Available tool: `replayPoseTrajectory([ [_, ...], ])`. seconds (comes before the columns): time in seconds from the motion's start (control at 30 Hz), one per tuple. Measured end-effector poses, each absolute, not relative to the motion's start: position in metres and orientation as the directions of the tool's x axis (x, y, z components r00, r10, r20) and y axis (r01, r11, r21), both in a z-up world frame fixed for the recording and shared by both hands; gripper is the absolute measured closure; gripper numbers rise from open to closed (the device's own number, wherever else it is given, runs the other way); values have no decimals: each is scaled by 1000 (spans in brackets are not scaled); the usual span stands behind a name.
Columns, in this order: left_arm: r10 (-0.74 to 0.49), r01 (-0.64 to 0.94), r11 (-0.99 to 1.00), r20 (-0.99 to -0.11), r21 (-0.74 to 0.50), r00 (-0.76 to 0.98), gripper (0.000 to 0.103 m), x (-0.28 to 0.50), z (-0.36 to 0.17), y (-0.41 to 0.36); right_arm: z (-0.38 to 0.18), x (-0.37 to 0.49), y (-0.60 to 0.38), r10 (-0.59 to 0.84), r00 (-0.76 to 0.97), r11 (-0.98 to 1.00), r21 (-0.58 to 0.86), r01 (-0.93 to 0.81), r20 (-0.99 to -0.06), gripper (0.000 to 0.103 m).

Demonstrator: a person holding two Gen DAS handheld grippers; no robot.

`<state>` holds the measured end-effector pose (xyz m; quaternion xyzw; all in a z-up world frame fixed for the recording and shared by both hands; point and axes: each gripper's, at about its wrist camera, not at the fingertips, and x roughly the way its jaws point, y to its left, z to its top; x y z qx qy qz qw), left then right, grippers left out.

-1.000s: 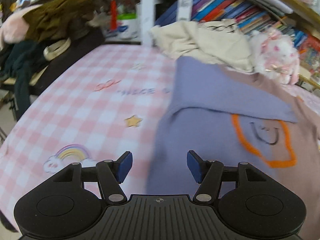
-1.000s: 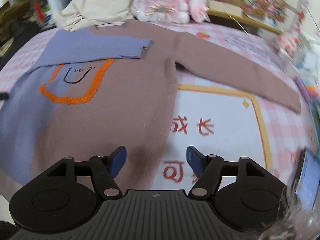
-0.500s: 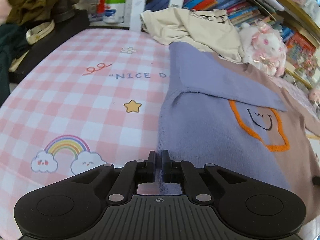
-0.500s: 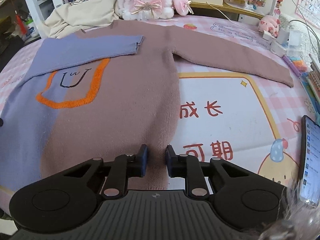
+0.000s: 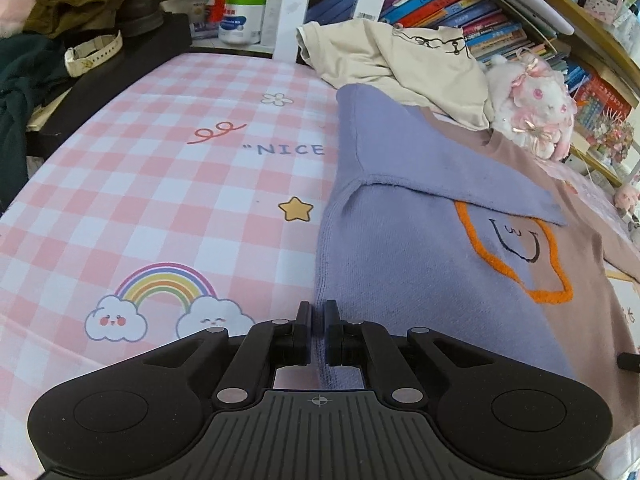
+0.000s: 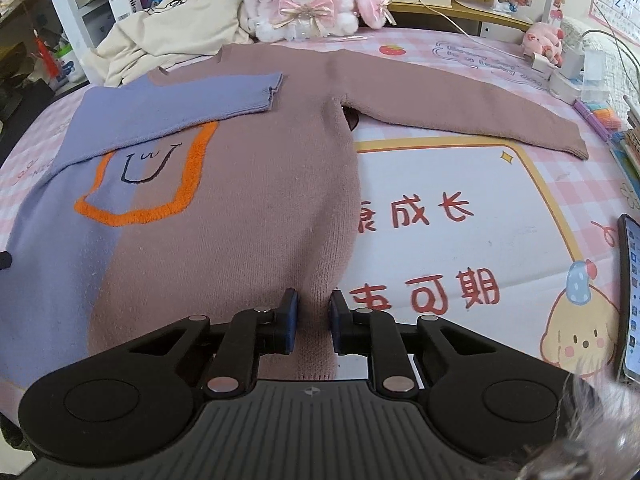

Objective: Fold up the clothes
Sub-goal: 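Open the left tool and release the folded lavender sleeve, then move the right tool to the mauve sleeve cuff and grasp it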

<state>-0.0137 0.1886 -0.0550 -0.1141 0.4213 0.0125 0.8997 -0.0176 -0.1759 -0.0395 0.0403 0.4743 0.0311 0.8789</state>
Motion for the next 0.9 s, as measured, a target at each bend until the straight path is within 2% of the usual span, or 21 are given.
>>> replayPoseTrajectory([
  [0.2, -76, -100, 977, -754, -186, 653, 98, -11, -56, 191, -40, -18, -170, 74, 551, 996, 94, 7, -831, 85],
  [0.27, -78, -100, 978, -756, -186, 650, 93, -11, -56, 192, -39, -19, -170, 64, 546, 995, 92, 24, -835, 79],
  [0.3, -77, -103, 977, -759, -187, 647, 92, -11, -55, 192, -38, -19, -172, 55, 541, 995, 93, 43, -839, 69],
  [0.37, -72, -111, 976, -761, -186, 644, 82, -14, -51, 191, -34, -22, -176, 54, 545, 990, 116, 79, -836, 54],
  [0.43, -55, -103, 981, -742, -165, 668, 60, -20, -43, 187, -29, -28, -179, 55, 563, 987, 131, 96, -825, 43],
  [0.47, -41, -95, 985, -728, -145, 685, 53, -24, -39, 183, -26, -31, -180, 53, 571, 985, 136, 103, -819, 38],
  [0.5, -26, -87, 989, -711, -122, 702, 42, -28, -34, 178, -24, -34, -181, 51, 579, 984, 140, 110, -814, 35],
  [0.63, -2, -34, 999, -659, -42, 752, 25, -40, -21, 152, -21, -36, -189, 60, 588, 983, 151, 107, -807, 33],
  [0.9, 40, -38, 999, -665, 18, 746, 20, -35, -24, 93, -24, -15, -223, 102, 591, 985, 164, 52, -800, 29],
])
